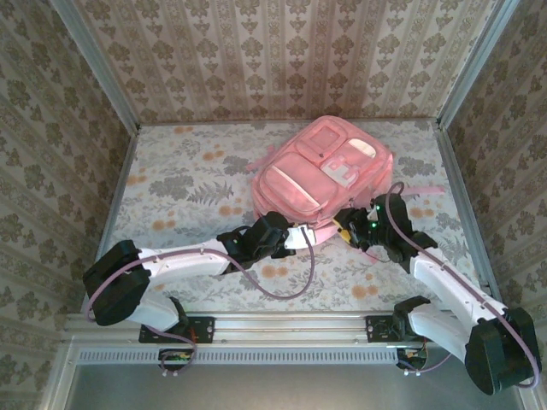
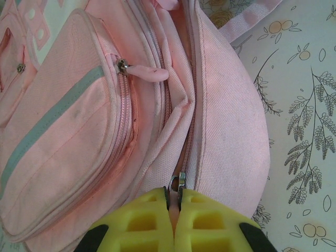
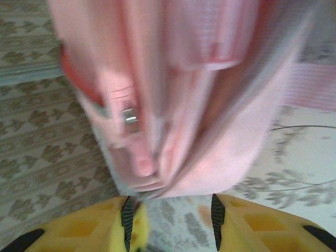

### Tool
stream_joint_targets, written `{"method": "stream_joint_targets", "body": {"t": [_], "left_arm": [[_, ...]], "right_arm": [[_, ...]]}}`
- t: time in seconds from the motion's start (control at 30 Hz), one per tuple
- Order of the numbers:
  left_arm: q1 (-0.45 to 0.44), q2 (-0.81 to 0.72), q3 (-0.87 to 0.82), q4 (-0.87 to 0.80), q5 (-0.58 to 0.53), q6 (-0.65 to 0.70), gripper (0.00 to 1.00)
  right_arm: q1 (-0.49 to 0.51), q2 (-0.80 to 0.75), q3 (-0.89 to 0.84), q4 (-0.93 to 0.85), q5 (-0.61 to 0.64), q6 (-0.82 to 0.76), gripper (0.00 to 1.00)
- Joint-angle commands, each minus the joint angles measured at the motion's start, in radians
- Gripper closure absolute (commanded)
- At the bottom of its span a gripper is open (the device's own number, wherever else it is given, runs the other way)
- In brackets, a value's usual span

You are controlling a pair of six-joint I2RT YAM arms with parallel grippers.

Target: Pack the student bag

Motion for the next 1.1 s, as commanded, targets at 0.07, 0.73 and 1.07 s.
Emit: {"method": "stream_joint_targets", "body": {"t": [0.07, 0.73, 1.07], "left_arm": [[-0.007, -0.036, 0.02, 0.005, 0.009, -0.02, 1.0], [-0.061, -0.006, 0.044, 0.02, 0.045, -0.018, 1.0], [-0.038, -0.004, 0.053, 0.043, 0.03, -0.016, 1.0]], "right_arm": [[-0.13, 0.027, 0.055, -0.214, 0.23, -0.164, 0.49], [-0.147, 0.943, 0.981, -0.294, 0.099, -0.578, 0.51], [-0.111, 0.697, 0.775, -0.252, 0.152, -0.461, 0.48]]}}
